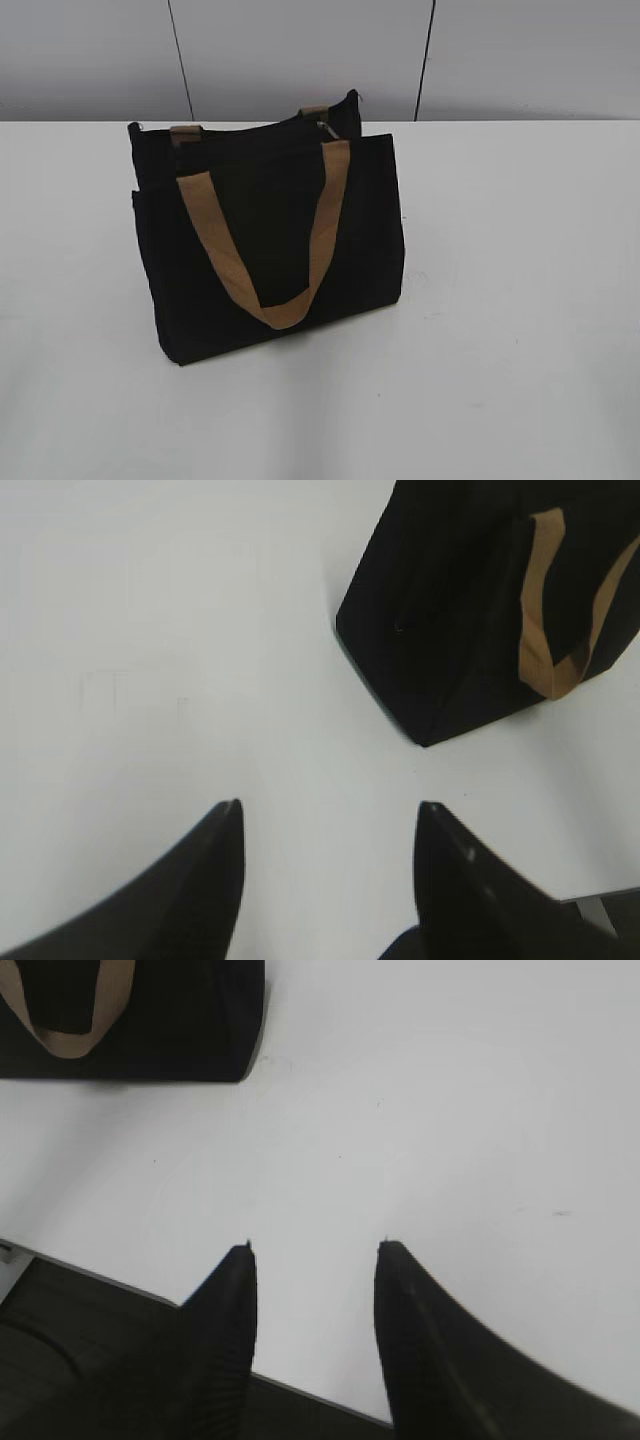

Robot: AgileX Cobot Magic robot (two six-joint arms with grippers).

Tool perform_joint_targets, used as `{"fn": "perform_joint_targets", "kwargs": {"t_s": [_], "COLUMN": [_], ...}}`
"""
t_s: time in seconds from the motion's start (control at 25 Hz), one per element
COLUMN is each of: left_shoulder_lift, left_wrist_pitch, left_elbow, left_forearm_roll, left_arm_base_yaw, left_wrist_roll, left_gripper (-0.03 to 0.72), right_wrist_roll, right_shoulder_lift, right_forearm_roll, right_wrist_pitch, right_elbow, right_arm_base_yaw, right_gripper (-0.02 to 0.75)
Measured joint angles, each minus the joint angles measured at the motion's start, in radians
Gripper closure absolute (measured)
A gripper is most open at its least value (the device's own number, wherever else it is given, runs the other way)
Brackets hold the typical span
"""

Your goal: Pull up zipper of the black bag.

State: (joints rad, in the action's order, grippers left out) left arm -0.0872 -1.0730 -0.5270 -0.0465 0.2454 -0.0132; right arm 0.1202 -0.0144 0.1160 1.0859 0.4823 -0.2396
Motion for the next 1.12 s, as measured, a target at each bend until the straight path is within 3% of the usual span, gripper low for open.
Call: {"fn": "perform_joint_targets", "kwargs": {"t_s": [0.48, 0.88, 1.12], "left_shoulder_lift": [0.0, 0.004, 0.09], "left_wrist_pitch": [0.012, 0.012, 0.012], "left_elbow": [0.0, 0.0, 0.0], "left_forearm_roll": [0.0, 0.001, 0.001], "left_arm_base_yaw": [0.0, -0.001, -0.009], "left_wrist_roll": [0.003, 0.003, 0.003], "left_gripper": [0.293, 0.355, 0.414], "right_wrist_roll": [-0.023, -0.023, -0.023], "right_shoulder_lift": [0.021, 0.021, 0.021], "right_forearm_roll": [-0.029, -0.031, -0.031], "right_wrist_pitch": [0.008, 0.008, 0.008], "right_elbow": [0.0, 0.0, 0.0], "right_arm_base_yaw": [0.0, 0.002, 0.09], "right_gripper": [0.433, 0.433, 0.441]}}
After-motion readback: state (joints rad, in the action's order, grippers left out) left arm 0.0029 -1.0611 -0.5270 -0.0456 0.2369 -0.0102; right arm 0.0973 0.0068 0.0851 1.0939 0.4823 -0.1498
